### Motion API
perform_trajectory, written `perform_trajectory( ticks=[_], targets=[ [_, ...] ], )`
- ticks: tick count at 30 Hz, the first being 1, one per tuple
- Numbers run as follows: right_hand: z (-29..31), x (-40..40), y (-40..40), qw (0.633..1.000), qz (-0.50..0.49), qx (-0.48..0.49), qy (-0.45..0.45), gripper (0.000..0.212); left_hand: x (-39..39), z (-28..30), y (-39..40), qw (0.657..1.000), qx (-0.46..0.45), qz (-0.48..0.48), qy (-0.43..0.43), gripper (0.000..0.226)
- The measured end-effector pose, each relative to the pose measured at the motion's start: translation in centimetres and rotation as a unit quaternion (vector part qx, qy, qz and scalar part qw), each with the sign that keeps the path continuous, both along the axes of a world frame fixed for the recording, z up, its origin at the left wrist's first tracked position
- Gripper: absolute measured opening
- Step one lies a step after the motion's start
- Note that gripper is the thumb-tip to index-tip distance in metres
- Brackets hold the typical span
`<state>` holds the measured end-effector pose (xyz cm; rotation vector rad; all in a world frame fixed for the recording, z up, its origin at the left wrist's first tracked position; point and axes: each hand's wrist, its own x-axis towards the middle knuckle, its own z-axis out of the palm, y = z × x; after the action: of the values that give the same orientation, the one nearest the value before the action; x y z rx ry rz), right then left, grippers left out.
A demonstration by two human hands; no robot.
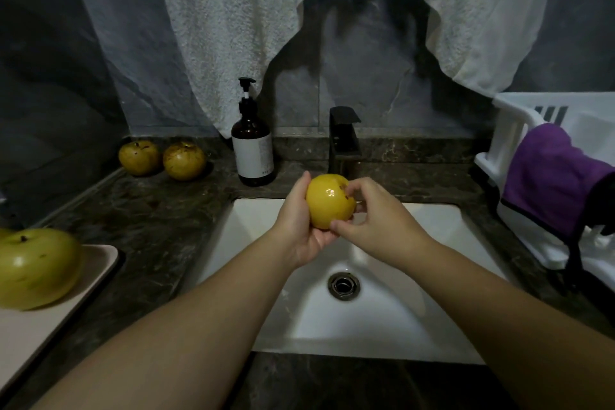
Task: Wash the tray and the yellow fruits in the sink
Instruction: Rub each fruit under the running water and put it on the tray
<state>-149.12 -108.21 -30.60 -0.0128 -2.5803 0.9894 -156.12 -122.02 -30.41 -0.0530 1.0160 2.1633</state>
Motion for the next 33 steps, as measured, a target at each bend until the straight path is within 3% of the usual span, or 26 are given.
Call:
perform_trajectory(
  ticks=[2, 5, 9, 14, 16, 18, 20, 22, 24, 26, 28, 30, 32, 33],
  targets=[
    [-0.1, -0.1, -0.2, 1.0, -0.02, -0.015, -0.01, 0.067, 0.4, 0.3, 0.3, 1.0, 0.013, 0.003, -0.002, 0.073],
    [-0.3, -0.3, -0.6, 0.999, -0.036, -0.011, -0.025, 0.102, 0.7, 0.5, 1.1, 1.0, 0.011, 0.022, -0.001, 0.071],
    [0.1, -0.5, -0.3, 0.996, -0.075, -0.036, -0.029, 0.116, 1.2, 0.5, 1.1, 0.996, -0.057, -0.06, 0.04, 0.067],
    [0.6, -0.2, 1.2, 0.962, -0.014, -0.254, -0.098, 0.089, 1.5, 0.5, 0.6, 0.99, -0.067, -0.11, 0.054, 0.068],
    [0.5, -0.1, 1.2, 0.982, -0.008, -0.152, -0.109, 0.091, 1.5, 0.4, 0.6, 0.991, -0.055, -0.109, 0.046, 0.057],
    [0.5, -0.3, 0.8, 0.998, -0.022, -0.017, -0.056, 0.091, 1.3, 0.3, 0.7, 0.992, -0.05, -0.103, 0.054, 0.052],
    [0.7, -0.3, 0.6, 1.0, -0.009, -0.017, -0.011, 0.081, 1.3, 0.5, 0.9, 0.993, -0.043, -0.089, 0.059, 0.046],
    [0.7, -0.1, 1.0, 0.987, 0.036, -0.153, -0.032, 0.068, 1.3, 0.5, 0.8, 0.993, -0.048, -0.08, 0.071, 0.051],
    [0.6, 0.1, 1.1, 0.934, 0.08, -0.341, -0.064, 0.057, 1.5, 0.6, 0.7, 0.992, -0.06, -0.075, 0.084, 0.063],
    [0.8, -0.1, 0.6, 0.896, 0.058, -0.436, -0.063, 0.038, 1.9, 0.7, 1.1, 0.991, -0.06, -0.07, 0.096, 0.065],
    [0.9, -0.5, -0.2, 0.911, -0.013, -0.409, -0.047, 0.027, 2.1, 0.7, 1.6, 0.989, -0.074, -0.055, 0.111, 0.061],
    [0.8, -0.6, -0.5, 0.947, -0.039, -0.318, -0.025, 0.028, 1.9, 0.5, 1.9, 0.989, -0.095, -0.035, 0.112, 0.06],
    [0.6, -0.4, -0.3, 0.962, 0.016, -0.27, -0.033, 0.03, 1.6, 0.6, 1.7, 0.989, -0.112, -0.023, 0.095, 0.061],
    [0.5, -0.3, -0.1, 0.954, 0.048, -0.293, -0.044, 0.028, 1.5, 0.7, 1.5, 0.988, -0.122, -0.022, 0.088, 0.062]
  ],
)
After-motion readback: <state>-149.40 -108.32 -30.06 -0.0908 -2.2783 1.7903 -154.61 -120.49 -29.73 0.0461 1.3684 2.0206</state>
